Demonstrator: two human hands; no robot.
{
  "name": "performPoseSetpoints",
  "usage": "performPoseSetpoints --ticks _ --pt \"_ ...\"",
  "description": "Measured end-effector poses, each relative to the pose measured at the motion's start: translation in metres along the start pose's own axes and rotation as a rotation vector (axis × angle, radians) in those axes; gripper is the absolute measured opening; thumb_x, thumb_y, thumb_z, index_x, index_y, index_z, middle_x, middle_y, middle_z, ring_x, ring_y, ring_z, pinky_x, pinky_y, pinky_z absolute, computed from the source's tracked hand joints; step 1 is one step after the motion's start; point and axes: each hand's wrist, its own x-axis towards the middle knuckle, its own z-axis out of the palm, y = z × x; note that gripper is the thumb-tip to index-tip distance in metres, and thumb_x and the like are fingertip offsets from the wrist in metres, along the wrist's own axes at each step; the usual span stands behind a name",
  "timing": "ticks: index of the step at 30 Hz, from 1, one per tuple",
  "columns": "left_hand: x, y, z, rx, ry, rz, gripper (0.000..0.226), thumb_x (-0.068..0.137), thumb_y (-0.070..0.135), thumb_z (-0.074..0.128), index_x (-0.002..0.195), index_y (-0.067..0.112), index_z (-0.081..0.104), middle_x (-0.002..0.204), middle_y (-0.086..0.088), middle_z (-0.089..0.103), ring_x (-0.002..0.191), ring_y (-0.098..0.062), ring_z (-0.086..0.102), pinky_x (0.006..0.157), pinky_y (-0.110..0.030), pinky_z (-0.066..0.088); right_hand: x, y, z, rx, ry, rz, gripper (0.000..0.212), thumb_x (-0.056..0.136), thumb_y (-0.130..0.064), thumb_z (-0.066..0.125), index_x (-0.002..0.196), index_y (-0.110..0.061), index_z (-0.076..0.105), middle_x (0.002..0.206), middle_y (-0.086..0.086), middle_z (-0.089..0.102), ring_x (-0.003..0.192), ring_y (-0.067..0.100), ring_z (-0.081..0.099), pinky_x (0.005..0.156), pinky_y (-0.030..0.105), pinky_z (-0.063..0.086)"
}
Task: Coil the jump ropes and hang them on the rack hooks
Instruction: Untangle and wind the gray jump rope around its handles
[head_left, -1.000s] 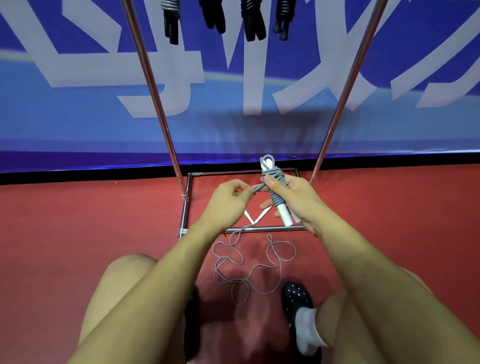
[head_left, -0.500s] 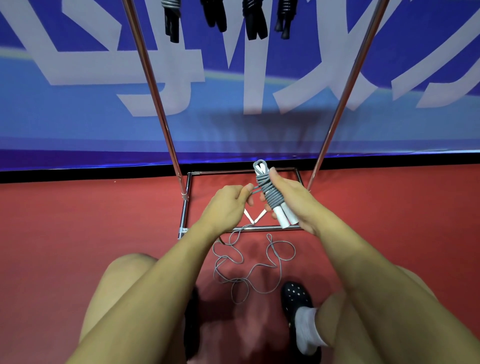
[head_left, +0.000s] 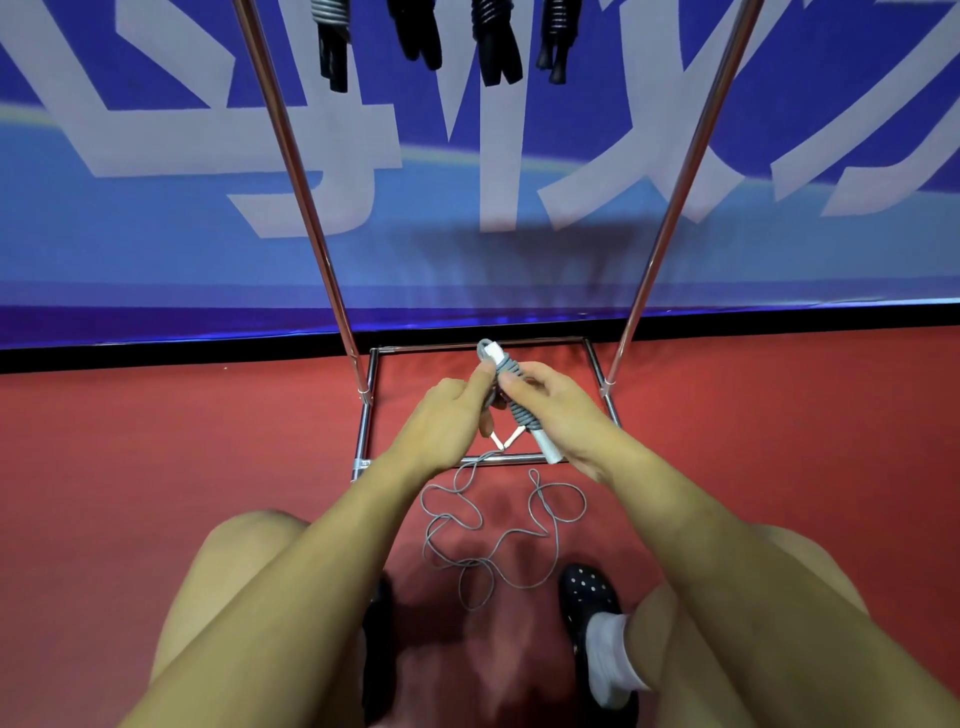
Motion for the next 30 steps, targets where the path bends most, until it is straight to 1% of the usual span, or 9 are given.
performPoseSetpoints --ticks 3,7,10,12,14,18,23,26,30 --pt "-0.001 0.0 0.004 -0.106 -0.046 -0.083 0.086 0.097 0.077 0.022 0.082 0.012 0.076 0.062 -0.004 0.068 0.048 -0.011 0.043 0.058 -0.028 0.037 0.0 0.005 0.006 -0.158 0.072 -0.027 0.025 0.094 -0.031 0.074 0.115 -0.021 0.066 0.111 0.005 0.073 0.102 0.015 0.066 0.086 0.028 0.054" --pt "-0.003 0.004 0.003 -0.22 -0.024 -0.152 0.07 0.096 0.07 0.045 0.066 0.013 0.071 0.055 -0.002 0.062 0.045 -0.012 0.034 0.048 -0.022 0.03 -0.001 0.003 0.005 -0.275 0.086 -0.073 0.037 0.078 -0.035 0.088 0.107 -0.031 0.065 0.105 0.002 0.072 0.079 0.01 0.067 0.071 0.027 0.056" --pt "-0.001 0.003 0.0 -0.206 -0.036 -0.153 0.066 0.1 0.061 0.048 0.062 0.009 0.063 0.044 0.005 0.052 0.042 -0.01 0.032 0.046 -0.021 0.026 0.0 0.001 -0.003 -0.296 0.024 -0.056 0.047 0.07 -0.049 0.089 0.108 -0.033 0.067 0.11 0.0 0.072 0.095 0.012 0.069 0.083 0.028 0.056" --pt "0.0 0.002 -0.002 -0.281 -0.067 -0.129 0.063 0.1 0.062 0.046 0.07 0.009 0.061 0.056 -0.003 0.055 0.045 -0.012 0.031 0.049 -0.024 0.025 -0.001 -0.005 -0.009 -0.257 -0.036 -0.028 0.044 0.083 -0.045 0.082 0.119 -0.025 0.067 0.114 -0.001 0.073 0.105 0.013 0.067 0.093 0.03 0.053" --pt "0.0 0.003 -0.004 -0.342 -0.088 -0.083 0.062 0.1 0.064 0.046 0.074 0.009 0.06 0.066 -0.013 0.051 0.047 -0.013 0.028 0.049 -0.025 0.024 -0.006 -0.014 -0.012 -0.086 -0.14 0.034 0.029 0.098 -0.03 0.066 0.124 -0.015 0.065 0.111 0.004 0.073 0.098 0.014 0.068 0.088 0.029 0.054" --pt "-0.002 0.003 -0.004 -0.314 -0.115 -0.042 0.067 0.099 0.064 0.048 0.062 0.009 0.053 0.056 -0.006 0.036 0.047 -0.014 0.025 0.049 -0.025 0.025 -0.018 -0.02 -0.007 0.168 -0.316 0.174 0.024 0.105 -0.023 0.053 0.124 -0.012 0.062 0.102 0.009 0.072 0.094 0.026 0.074 0.078 0.036 0.063" --pt "-0.004 0.006 -0.005 -0.309 -0.143 -0.074 0.07 0.097 0.067 0.049 0.07 0.003 0.058 0.057 -0.012 0.046 0.047 -0.017 0.038 0.056 -0.028 0.038 -0.013 -0.011 -0.004 0.021 -0.265 0.092 0.04 0.102 -0.03 0.062 0.131 -0.003 0.055 0.113 0.022 0.071 0.104 0.035 0.073 0.084 0.054 0.06" --pt "-0.006 0.006 -0.007 -0.167 -0.129 -0.139 0.076 0.097 0.069 0.044 0.067 0.003 0.068 0.055 -0.007 0.059 0.049 -0.018 0.046 0.054 -0.025 0.04 -0.014 -0.013 -0.006 -0.203 -0.128 -0.034 0.026 0.099 -0.024 0.068 0.12 -0.011 0.062 0.097 0.011 0.074 0.087 0.028 0.076 0.072 0.046 0.061" --pt "-0.003 0.0 -0.008 -0.126 -0.093 -0.158 0.075 0.092 0.075 0.047 0.074 0.005 0.069 0.052 0.0 0.043 0.049 -0.017 0.033 0.052 -0.029 0.027 -0.013 -0.019 -0.013 -0.357 -0.059 -0.145 0.028 0.092 -0.014 0.076 0.118 -0.018 0.065 0.089 0.006 0.075 0.072 0.026 0.075 0.067 0.046 0.059"
